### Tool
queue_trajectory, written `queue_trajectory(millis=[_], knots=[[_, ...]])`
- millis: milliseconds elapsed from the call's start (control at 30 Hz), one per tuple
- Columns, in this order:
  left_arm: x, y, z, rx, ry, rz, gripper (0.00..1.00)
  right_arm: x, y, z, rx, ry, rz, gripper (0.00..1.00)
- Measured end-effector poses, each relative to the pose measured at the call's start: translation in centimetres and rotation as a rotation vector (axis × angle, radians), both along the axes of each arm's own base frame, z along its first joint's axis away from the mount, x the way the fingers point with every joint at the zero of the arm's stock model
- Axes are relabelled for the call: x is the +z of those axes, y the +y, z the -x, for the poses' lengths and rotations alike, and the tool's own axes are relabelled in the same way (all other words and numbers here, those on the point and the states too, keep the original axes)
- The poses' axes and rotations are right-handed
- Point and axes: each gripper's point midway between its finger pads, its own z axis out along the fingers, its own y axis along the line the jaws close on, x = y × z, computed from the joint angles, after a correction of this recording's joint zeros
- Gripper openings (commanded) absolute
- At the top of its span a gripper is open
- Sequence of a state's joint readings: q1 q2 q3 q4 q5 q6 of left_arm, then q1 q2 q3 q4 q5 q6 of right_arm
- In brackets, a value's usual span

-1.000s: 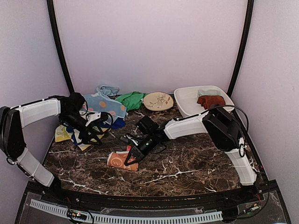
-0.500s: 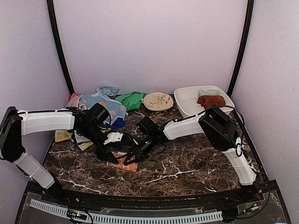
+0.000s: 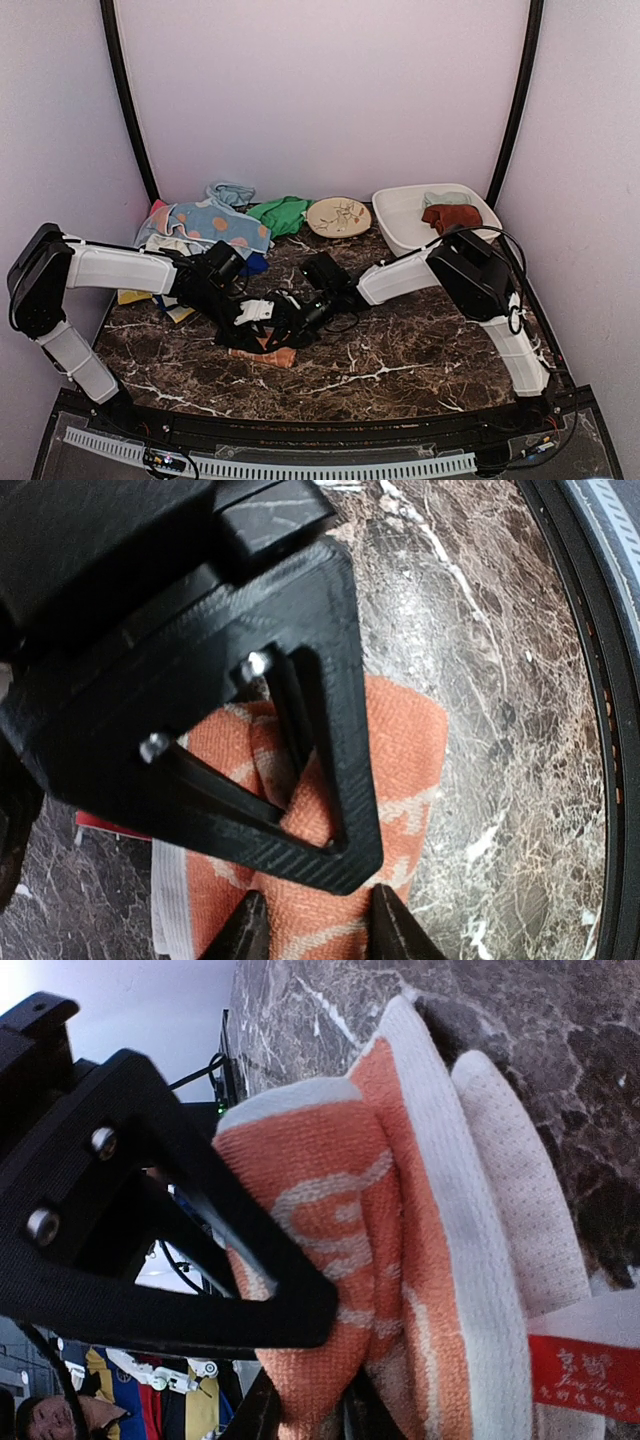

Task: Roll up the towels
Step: Roll the towel at the center of the board.

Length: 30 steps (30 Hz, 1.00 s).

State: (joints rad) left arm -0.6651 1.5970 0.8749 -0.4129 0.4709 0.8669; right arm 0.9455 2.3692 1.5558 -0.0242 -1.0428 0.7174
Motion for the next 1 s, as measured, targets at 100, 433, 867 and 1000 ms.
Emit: queue_trajectory(millis=[100, 433, 867, 1000], knots=[[-0.2, -0.1, 0.0, 0.009, 0.006, 0.002, 0.33, 0.4, -0.4, -0.6, -0.043, -0.006, -0.02, 0.33], [-0.4, 0.1, -1.5, 0.111, 0.161, 0.026, 0.33, 1.3, -5.5, -4.6, -0.245, -0.29, 0.079, 0.39], [-0.7, 0.2, -3.0, 0.227, 0.387, 0.04, 0.33, 7.7, -15.9, -8.9, -0.62, -1.327, 0.369, 1.0], [-0.7, 0.2, -3.1, 0.237, 0.407, 0.032, 0.33, 9.1, -17.9, -12.0, -0.735, -1.382, 0.459, 1.0]])
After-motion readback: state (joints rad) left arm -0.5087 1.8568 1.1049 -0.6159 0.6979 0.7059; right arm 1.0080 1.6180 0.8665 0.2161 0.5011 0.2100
